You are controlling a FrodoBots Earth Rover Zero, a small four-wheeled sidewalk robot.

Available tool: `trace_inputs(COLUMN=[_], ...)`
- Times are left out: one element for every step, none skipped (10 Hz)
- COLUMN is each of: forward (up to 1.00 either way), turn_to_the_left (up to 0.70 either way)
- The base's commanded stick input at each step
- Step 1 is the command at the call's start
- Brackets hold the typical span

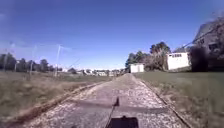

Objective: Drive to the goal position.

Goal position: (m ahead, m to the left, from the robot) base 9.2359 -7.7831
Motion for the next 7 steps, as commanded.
trace_inputs(forward=[1.0, 1.0, 1.0, 1.0, 1.0, 1.0, 1.0], turn_to_the_left=[0.0, 0.0, 0.0, 0.0, -0.19, -0.3, -0.4])
